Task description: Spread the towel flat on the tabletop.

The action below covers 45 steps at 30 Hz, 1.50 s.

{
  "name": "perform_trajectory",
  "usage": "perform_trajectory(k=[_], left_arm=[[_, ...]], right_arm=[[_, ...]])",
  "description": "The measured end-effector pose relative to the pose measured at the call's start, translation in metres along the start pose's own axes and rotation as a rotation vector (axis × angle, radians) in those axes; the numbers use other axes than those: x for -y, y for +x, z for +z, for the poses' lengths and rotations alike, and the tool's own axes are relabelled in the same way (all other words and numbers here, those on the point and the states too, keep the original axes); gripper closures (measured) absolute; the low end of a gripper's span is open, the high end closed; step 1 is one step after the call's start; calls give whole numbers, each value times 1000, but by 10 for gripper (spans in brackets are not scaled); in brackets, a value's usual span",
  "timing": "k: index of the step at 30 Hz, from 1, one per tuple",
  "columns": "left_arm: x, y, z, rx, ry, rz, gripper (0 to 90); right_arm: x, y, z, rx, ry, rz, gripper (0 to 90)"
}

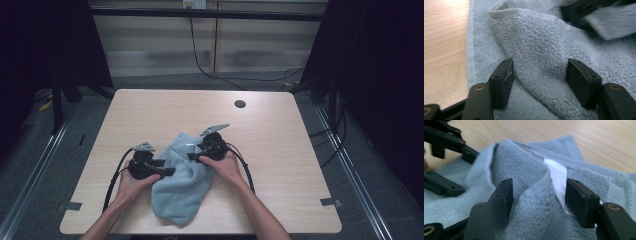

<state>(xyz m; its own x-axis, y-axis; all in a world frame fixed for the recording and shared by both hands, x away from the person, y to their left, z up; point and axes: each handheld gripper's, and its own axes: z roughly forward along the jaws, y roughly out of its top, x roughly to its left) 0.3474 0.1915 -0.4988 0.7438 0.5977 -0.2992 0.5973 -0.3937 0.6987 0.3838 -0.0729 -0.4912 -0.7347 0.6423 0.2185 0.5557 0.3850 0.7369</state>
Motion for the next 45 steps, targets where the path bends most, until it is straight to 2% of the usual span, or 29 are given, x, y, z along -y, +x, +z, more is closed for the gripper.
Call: perform_trajectory(k=[2,3,4,6,7,8,9,11,14,15,17,19,20,23,26,27,28,29,33,34,35,36,37,38,39,40,42,44,45], left_arm=[[0,-1,0,-3,5,15,420],[0,-2,0,10,6,26,476],[0,-4,0,22,13,51,567],[0,-6,0,28,10,62,661],[0,-9,-1,29,6,82,702],[0,-9,-1,29,6,82,733],[0,-11,-1,17,-3,93,733],[0,-14,-3,0,-25,96,776],[-2,-12,-12,14,-76,57,786],[-2,-11,-14,18,-89,51,790],[-1,-10,-23,18,-118,44,792],[-1,-9,-31,20,-149,38,795],[-2,-8,-40,18,-182,24,796],[-3,-5,-49,17,-216,11,798],[-6,-1,-63,-1,-263,-1,802],[-7,2,-68,11,-292,-20,802],[-12,4,-75,21,-318,-21,803],[-12,4,-75,21,-318,-21,804],[-40,-3,-86,-17,-372,11,806],[-59,-2,-96,-31,-407,16,806],[-59,-2,-96,-31,-407,16,806],[-79,-3,-108,-52,-440,29,807],[-79,-3,-108,-52,-440,29,807],[-98,-6,-121,-78,-466,46,807],[-98,-6,-121,-78,-466,46,807],[-108,-8,-126,-88,-484,52,807],[-132,-13,-142,-124,-529,74,807],[-138,-15,-148,-131,-545,85,807],[-147,-22,-158,-142,-584,104,808]], right_arm=[[2,-2,1,-17,-3,13,392],[3,-3,2,-22,-13,23,411],[5,-1,3,-15,-14,0,444],[5,0,3,-6,-7,-13,471],[5,5,2,6,13,-52,603],[5,5,2,6,13,-52,603],[5,7,3,7,21,-68,662],[3,9,-2,22,31,-67,848],[2,5,-8,31,16,-49,859],[1,3,-15,54,-8,-41,860],[0,1,-21,56,-23,-34,860],[-6,-5,-43,84,-79,-19,862],[-7,-7,-50,97,-95,-19,863],[-10,-11,-65,124,-119,-11,863],[-13,-21,-94,191,-179,20,864],[-13,-21,-94,191,-179,20,864],[-17,-27,-110,186,-226,42,864],[-17,-27,-110,186,-226,42,864],[-42,-23,-126,235,-258,7,865],[-57,-23,-135,243,-297,8,865],[-57,-23,-135,243,-297,8,865],[-77,-23,-149,255,-345,6,864],[-77,-23,-149,255,-345,6,864],[-96,-21,-160,280,-375,-8,864],[-96,-21,-160,280,-375,-8,864],[-111,-18,-169,296,-409,-10,864],[-127,-16,-180,312,-444,-24,864],[-133,-14,-185,320,-462,-28,864],[-144,-10,-195,326,-507,-43,864]])
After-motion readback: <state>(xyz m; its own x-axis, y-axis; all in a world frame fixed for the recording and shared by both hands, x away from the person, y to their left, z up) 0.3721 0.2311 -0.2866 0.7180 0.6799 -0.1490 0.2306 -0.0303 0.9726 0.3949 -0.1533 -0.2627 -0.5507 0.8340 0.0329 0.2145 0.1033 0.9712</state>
